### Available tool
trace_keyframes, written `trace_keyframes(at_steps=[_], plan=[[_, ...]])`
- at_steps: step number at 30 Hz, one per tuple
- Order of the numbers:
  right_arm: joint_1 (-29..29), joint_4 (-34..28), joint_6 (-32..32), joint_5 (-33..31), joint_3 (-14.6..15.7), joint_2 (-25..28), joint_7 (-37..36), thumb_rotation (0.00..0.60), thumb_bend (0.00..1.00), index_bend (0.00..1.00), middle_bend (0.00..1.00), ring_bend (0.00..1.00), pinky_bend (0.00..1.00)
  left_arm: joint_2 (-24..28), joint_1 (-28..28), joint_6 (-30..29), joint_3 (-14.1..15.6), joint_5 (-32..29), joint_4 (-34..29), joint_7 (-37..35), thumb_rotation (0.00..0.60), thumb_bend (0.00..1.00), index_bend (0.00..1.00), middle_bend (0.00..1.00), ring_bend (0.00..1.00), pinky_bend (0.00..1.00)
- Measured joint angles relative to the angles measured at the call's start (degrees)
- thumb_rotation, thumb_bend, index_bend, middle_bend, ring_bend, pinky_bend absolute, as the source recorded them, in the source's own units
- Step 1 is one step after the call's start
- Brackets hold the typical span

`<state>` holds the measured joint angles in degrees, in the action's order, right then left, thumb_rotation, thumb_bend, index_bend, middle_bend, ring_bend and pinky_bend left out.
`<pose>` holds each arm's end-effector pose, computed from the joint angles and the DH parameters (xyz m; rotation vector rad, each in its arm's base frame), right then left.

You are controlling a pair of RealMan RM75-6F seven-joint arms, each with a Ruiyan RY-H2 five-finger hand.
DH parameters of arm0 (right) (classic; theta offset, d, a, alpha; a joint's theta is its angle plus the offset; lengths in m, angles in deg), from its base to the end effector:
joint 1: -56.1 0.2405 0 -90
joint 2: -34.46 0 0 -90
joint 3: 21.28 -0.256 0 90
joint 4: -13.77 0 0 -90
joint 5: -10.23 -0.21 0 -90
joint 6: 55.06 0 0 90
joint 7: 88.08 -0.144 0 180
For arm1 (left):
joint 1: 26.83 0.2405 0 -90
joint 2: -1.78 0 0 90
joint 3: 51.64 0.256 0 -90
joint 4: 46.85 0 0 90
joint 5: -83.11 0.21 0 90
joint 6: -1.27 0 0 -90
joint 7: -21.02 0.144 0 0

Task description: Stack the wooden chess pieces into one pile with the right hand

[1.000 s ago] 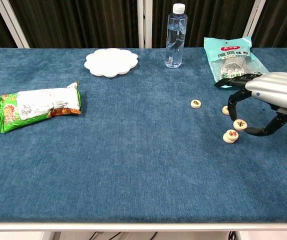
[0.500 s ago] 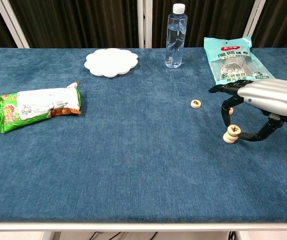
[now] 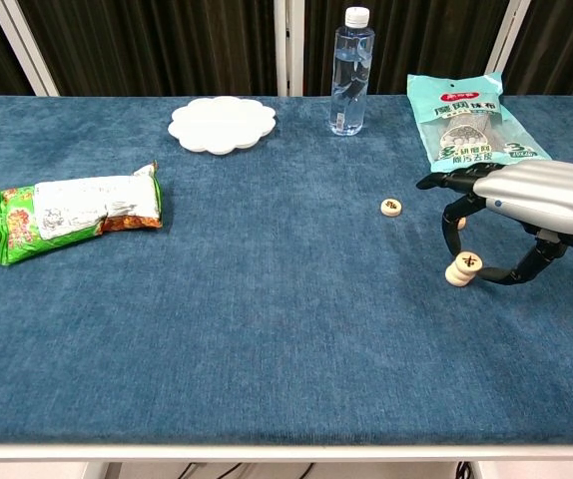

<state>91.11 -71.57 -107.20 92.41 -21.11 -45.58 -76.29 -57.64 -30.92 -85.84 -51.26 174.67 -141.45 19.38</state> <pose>-0.2164 -0.2880 -0.0004 2.1152 -0.8513 0.7448 -0.3016 0.1643 0.1729 -1.4749 -0.8791 -0.9207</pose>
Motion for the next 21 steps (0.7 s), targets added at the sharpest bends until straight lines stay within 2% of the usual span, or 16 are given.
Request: trace_keyframes(at_steps=[21], plan=[[0.0,-1.5,-0.1,0.2,0.0,1.5,-0.8,0.600,0.23,0.39,0.02,0.00,0.00,0.1,0.0,-0.2,0.0,0.2,-0.2,0.0,0.600,0.00,0.07,0.00,0.00,0.00]])
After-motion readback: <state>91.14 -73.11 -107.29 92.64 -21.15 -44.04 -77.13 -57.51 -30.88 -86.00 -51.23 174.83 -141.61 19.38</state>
